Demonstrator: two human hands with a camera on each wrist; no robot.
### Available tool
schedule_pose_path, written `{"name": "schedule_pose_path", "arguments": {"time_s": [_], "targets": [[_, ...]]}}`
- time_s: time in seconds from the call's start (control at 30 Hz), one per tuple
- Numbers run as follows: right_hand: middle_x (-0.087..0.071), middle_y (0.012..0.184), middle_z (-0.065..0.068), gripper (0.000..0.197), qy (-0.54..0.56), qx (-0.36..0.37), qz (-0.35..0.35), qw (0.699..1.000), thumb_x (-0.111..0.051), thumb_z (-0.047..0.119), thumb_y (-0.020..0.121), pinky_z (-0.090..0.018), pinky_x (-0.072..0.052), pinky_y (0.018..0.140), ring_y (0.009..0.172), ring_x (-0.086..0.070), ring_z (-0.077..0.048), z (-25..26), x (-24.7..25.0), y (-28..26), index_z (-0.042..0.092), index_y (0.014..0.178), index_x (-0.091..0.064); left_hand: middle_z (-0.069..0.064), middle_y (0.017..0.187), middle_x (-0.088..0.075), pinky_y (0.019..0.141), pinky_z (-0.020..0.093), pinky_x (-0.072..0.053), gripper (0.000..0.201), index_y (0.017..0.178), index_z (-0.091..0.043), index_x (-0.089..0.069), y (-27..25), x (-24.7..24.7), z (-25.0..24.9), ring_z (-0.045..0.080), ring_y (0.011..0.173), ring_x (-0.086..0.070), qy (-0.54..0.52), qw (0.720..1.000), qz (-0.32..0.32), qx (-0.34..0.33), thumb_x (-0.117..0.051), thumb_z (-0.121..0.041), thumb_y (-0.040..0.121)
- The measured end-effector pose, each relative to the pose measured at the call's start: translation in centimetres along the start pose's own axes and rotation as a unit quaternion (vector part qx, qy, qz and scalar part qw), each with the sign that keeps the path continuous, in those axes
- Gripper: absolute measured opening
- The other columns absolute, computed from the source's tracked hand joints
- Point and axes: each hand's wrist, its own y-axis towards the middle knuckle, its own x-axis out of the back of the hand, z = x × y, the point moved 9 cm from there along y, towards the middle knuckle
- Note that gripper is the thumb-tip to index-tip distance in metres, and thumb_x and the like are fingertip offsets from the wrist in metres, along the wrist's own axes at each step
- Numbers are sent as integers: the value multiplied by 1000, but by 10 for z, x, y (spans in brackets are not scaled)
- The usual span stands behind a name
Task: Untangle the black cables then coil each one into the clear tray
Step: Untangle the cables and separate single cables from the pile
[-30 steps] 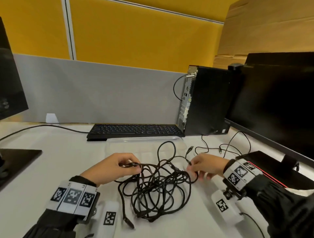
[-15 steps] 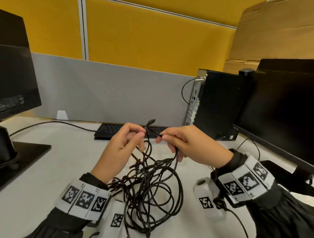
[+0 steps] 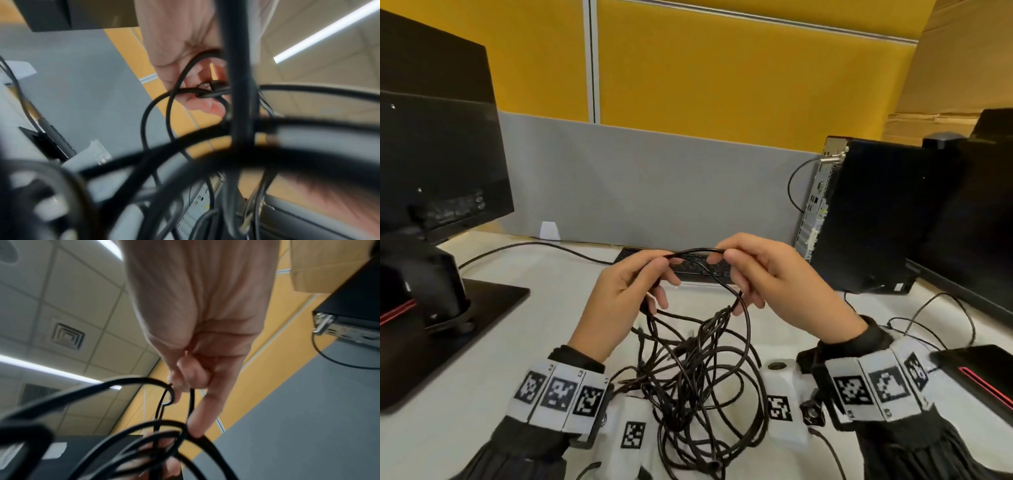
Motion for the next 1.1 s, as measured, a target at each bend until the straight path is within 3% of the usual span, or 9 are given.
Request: {"name": "schedule_pose_path", "arguments": {"time_s": [0.2, 0.27, 0.33, 0.43, 0.57, 0.67, 0.77, 0.97, 1.1], "targets": [[-39, 60, 0, 17, 257, -73, -109, 958, -32, 14, 101, -42, -59, 66, 46, -39, -13, -34, 16, -13, 7, 99, -48, -5, 55, -48, 39, 18, -37, 24, 80, -11, -55, 1, 38, 32, 5, 38, -35, -4, 991, -81, 109, -42, -22, 98], [-42, 61, 0, 15, 292, -94, -122, 944, -32, 14, 101, -41, -58, 66, 47, -45, -15, -46, 14, -16, 8, 97, -45, -1, 80, -55, 50, 19, -45, 5, 92, -22, -52, 1, 44, 40, 6, 55, -50, 4, 984, -115, 136, -49, -24, 96], [-43, 60, 1, 14, 311, -109, -121, 936, -32, 13, 101, -40, -58, 67, 47, -48, -16, -55, 9, -19, 9, 94, -43, -2, 109, -47, 78, 26, -45, 17, 94, -37, -47, -2, 45, 43, 11, 91, -52, 82, 976, -136, 149, -59, -26, 90], [-41, 61, -1, 13, 345, -119, -99, 926, -31, 11, 101, -41, -57, 75, 49, -50, -17, -63, 1, -22, 8, 94, -42, -4, 101, -43, 83, 16, -35, 19, 82, -33, -51, -6, 40, 6, 2, 91, -43, 159, 973, -161, 45, -66, -23, 84], [-39, 62, -4, 10, 406, -130, -85, 901, -34, 10, 98, -43, -55, 82, 52, -53, -20, -68, -7, -27, 9, 92, -42, -5, 62, -53, 57, 10, -36, 26, 69, -18, -63, -11, -7, -16, 3, 58, -44, 78, 996, 48, -4, -69, -42, 79], [-47, 60, -2, 9, 439, -151, -75, 882, -37, 9, 96, -37, -56, 76, 54, -56, -21, -71, -18, -32, 9, 89, -42, -7, 61, -57, 56, 11, -36, 35, 69, -21, -63, -24, -37, -6, 2, 57, -46, 115, 971, 201, 56, -68, -56, 73], [-55, 64, -3, 10, 457, -182, -68, 868, -37, 8, 97, -32, -57, 72, 60, -63, -22, -77, -31, -36, 9, 89, -43, 5, 67, -67, 59, 14, -38, 36, 89, -17, -55, -30, -41, 7, 5, 59, -50, 105, 958, 234, 127, -69, -45, 73], [-64, 94, -2, 19, 144, -182, -75, 970, -43, 15, 98, -30, -58, 71, 68, -65, -12, -73, -14, -33, 11, 104, -61, 7, 73, -73, 67, 14, -49, 19, 103, -17, -58, -30, -41, 12, 10, 68, -65, -22, 963, 199, 183, -63, -14, 85], [-64, 98, 7, 14, -108, -177, -65, 976, -51, 31, 94, -29, -56, 67, 61, -59, -6, -66, 10, -36, 25, 100, -63, 1, 81, -74, 62, 14, -44, 25, 105, -19, -63, -31, -43, 10, 4, 67, -61, -67, 957, 204, 197, -62, -20, 80]]}}
